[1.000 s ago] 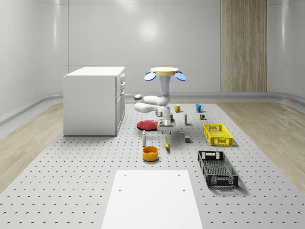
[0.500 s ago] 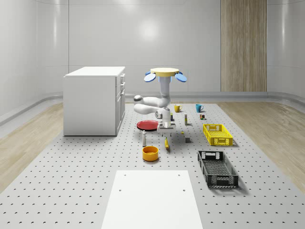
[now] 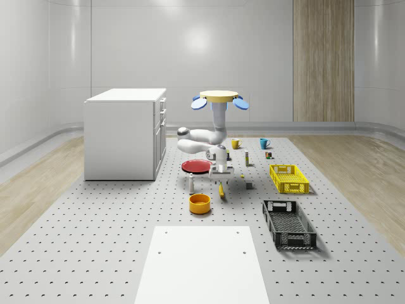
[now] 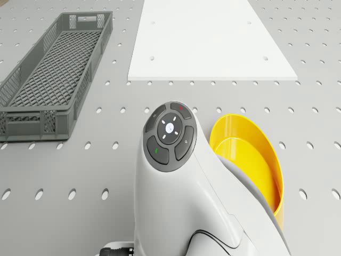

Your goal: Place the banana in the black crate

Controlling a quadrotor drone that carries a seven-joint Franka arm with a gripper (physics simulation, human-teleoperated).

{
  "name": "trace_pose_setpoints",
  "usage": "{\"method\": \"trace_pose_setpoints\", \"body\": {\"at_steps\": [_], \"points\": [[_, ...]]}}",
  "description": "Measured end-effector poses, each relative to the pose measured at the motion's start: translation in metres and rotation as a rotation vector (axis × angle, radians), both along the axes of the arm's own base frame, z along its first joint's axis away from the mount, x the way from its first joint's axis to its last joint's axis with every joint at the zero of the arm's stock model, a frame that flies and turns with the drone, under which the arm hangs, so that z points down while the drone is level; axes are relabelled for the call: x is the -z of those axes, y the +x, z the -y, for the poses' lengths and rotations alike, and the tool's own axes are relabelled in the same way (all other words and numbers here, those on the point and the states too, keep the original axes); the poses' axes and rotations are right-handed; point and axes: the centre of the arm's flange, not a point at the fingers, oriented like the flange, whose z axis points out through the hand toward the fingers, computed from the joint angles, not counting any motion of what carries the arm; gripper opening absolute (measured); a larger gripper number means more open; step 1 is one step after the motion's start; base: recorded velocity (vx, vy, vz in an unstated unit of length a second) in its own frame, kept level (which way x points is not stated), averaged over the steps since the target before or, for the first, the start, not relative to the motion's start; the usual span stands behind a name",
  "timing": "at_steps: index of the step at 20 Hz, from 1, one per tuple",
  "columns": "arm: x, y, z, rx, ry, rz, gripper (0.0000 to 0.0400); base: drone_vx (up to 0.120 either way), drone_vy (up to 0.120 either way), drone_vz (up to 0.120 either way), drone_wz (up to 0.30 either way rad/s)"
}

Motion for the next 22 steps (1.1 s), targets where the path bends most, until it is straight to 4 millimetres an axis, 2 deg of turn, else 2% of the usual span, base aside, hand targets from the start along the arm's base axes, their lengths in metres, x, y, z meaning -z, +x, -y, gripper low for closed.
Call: {"method": "trace_pose_setpoints", "body": {"at_steps": [10, 16, 22], "points": [[-0.043, 0.002, 0.000, 0.000, 0.000, 0.000, 0.0400, 0.000, 0.000, 0.000, 0.000], [-0.054, 0.019, 0.000, 0.000, 0.000, 0.000, 0.0400, 0.000, 0.000, 0.000, 0.000], [-0.067, 0.027, 0.000, 0.000, 0.000, 0.000, 0.0400, 0.000, 0.000, 0.000, 0.000]]}}
